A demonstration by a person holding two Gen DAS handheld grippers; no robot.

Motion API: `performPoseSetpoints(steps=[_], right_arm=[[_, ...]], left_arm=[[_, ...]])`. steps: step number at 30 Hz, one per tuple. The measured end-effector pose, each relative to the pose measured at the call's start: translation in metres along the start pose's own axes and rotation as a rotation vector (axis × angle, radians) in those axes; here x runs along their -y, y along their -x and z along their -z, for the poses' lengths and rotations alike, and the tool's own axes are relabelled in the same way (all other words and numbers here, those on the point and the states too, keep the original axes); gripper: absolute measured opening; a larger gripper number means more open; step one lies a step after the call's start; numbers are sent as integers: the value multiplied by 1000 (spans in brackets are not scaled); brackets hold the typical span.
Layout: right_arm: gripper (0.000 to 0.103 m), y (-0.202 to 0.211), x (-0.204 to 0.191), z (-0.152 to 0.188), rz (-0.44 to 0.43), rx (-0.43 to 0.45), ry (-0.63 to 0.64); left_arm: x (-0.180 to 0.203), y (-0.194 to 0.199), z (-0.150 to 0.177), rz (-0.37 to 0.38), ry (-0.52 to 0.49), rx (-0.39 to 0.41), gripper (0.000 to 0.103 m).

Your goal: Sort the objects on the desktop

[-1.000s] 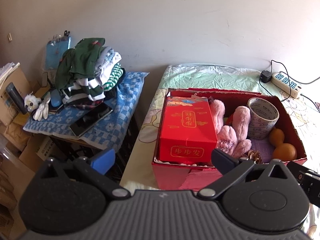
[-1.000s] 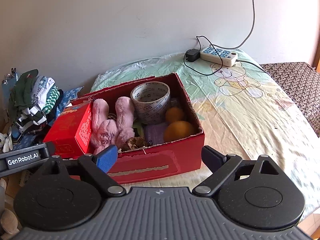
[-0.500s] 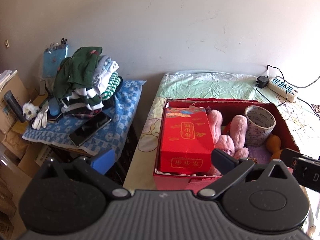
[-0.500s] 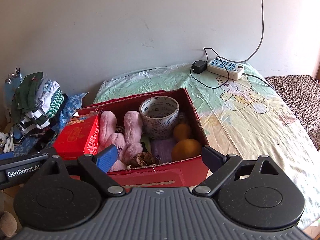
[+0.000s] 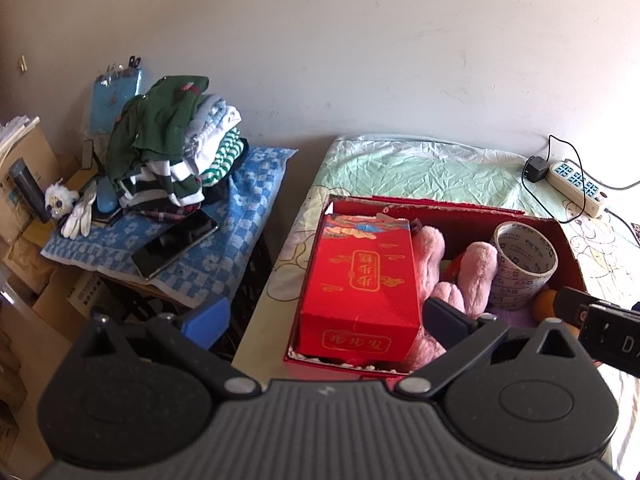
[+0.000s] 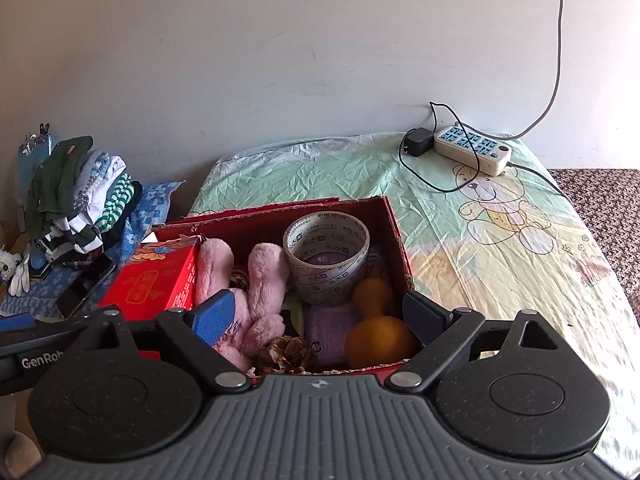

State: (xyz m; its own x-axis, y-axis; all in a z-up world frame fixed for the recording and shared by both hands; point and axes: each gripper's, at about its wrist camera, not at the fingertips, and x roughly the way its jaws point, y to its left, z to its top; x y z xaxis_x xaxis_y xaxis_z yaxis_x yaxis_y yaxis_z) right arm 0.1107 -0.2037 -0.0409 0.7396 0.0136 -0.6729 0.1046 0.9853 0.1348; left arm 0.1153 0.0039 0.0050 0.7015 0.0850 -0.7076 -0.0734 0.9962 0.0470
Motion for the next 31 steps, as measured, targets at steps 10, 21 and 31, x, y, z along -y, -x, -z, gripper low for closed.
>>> performPoseSetpoints(steps=[10,21,31], right_arm=[[93,-13,5,-7,-6,-19,-1],[93,-21,-1,-10,4,-32,9],[93,-23,-10,-11,18,-24,36]], left_arm=[[7,-17,-3,14,-23,-29,102],[1,-28,-4,41,-36,-34,102],[-9,-33,-5,71,-21,-28,102]])
